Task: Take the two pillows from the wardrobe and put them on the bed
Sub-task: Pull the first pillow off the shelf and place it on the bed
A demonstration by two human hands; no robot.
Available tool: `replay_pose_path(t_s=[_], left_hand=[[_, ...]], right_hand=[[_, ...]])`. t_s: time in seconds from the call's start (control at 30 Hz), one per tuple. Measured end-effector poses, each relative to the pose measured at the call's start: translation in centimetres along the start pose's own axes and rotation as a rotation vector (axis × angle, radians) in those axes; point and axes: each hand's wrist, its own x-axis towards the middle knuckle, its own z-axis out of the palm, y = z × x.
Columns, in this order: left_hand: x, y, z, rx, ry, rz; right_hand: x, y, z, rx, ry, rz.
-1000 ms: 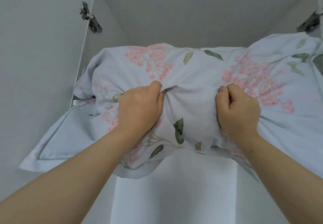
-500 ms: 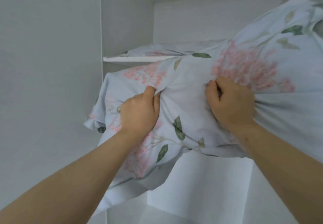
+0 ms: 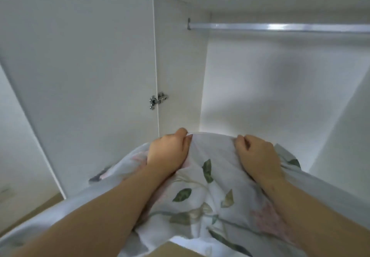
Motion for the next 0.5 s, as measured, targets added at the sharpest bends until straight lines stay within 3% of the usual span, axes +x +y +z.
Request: replay_pose_path(t_s=[0.27,0.5], left_hand=[[-10.8,-7.6,5.2,-0.010,-0.311,-0.147],[-17.5,-14.6,4.7,0.020,-0.421,-0.312]], right_hand=[[-9.4,1.1,9.1,-0.030,-0.342,0.124],[-14.9,-2.6,15.2,-0.003,-0.549,0.128]])
